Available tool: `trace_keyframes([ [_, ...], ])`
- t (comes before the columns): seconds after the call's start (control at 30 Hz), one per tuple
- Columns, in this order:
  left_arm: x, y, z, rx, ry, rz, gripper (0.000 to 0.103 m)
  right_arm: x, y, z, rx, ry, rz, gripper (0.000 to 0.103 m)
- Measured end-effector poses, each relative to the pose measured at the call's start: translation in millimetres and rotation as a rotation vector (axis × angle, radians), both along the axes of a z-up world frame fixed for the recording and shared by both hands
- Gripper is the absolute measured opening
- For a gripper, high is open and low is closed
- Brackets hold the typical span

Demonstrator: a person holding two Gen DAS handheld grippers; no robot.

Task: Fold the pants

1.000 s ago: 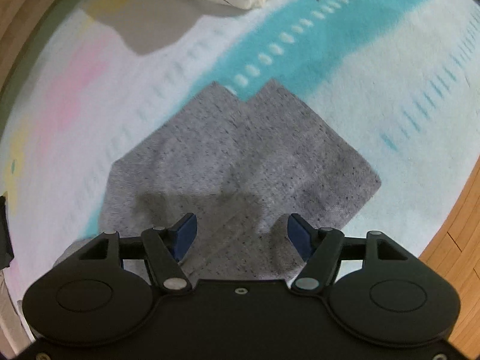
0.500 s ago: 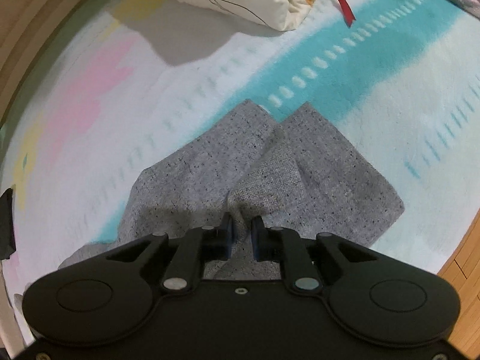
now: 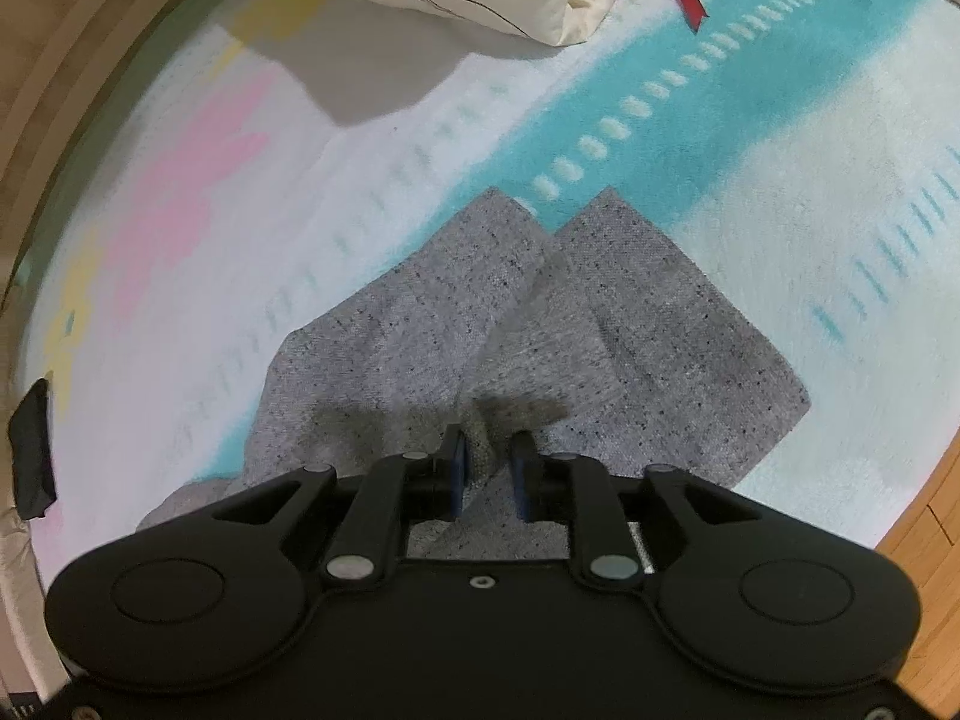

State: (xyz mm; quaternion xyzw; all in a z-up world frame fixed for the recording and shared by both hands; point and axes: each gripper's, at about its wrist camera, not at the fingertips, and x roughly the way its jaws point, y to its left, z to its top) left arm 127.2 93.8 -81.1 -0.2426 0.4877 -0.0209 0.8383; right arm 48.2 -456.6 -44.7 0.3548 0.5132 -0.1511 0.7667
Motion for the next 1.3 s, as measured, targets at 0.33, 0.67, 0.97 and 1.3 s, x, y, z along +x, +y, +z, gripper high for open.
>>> trace_keyframes([
  [0.33, 24, -20, -4, 0.019, 0.015, -0.040, 0.072, -17, -11, 1, 0.025, 0.000, -0.063, 0.067],
  [0.67, 28, -10, -22, -0.024, 0.066, 0.002, 0.051, 2, -1, -11, -0.002, 0.054, -0.023, 0.054],
  [0.97, 38, -20, -15, -0.044, 0.112, -0.023, 0.015, 8, 5, -2, -0.058, 0.042, 0.029, 0.023],
  [1.3, 46, -37, 49, 0.063, -0.143, -0.059, 0.005, 26, 3, 21, -0.056, -0.019, 0.018, 0.018],
])
